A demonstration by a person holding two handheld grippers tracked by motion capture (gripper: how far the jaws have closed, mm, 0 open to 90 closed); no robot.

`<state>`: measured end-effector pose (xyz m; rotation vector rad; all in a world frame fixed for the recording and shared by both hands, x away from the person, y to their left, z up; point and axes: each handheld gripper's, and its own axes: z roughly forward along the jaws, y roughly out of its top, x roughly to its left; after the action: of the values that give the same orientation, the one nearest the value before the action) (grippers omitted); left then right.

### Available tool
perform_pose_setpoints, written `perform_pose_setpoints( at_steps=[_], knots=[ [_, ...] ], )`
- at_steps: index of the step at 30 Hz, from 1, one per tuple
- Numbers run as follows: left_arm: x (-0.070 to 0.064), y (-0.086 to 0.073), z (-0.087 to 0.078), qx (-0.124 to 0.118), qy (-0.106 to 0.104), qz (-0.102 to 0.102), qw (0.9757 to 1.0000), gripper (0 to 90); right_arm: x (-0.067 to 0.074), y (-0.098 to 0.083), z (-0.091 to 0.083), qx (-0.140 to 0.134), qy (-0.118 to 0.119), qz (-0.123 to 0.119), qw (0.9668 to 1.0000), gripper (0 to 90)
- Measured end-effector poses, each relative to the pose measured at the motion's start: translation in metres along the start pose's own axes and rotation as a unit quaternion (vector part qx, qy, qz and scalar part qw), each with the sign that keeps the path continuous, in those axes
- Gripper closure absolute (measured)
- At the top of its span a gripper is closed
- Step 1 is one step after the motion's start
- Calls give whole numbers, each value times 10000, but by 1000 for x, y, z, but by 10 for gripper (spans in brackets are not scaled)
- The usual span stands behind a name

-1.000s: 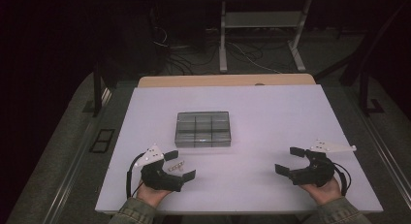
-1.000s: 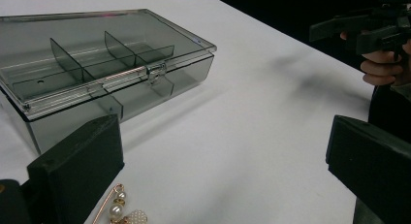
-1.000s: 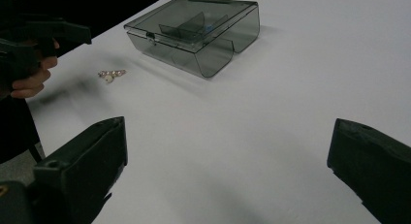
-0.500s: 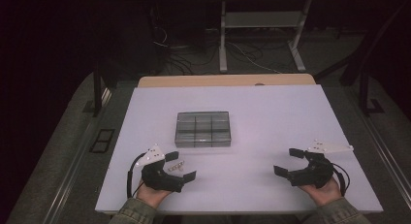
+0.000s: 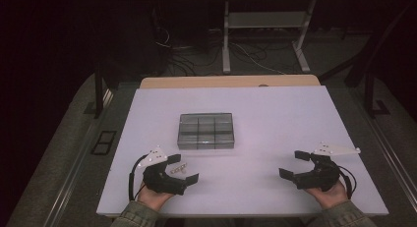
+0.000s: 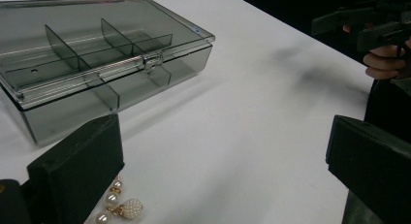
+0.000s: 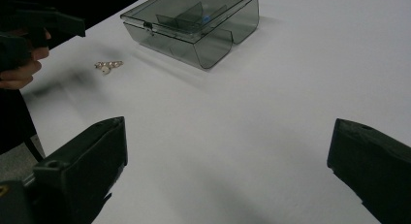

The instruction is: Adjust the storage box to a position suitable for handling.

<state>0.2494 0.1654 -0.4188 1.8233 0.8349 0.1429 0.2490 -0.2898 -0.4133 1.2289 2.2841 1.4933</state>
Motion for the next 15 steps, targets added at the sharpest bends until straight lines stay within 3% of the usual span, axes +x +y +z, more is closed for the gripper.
perform_pose_setpoints(
  at_steps=[15],
  knots=[
    [-1, 9, 1, 228, -77, 97, 9997, 0, 0, 0, 0, 56, 7, -7, 10000, 4]
  ],
)
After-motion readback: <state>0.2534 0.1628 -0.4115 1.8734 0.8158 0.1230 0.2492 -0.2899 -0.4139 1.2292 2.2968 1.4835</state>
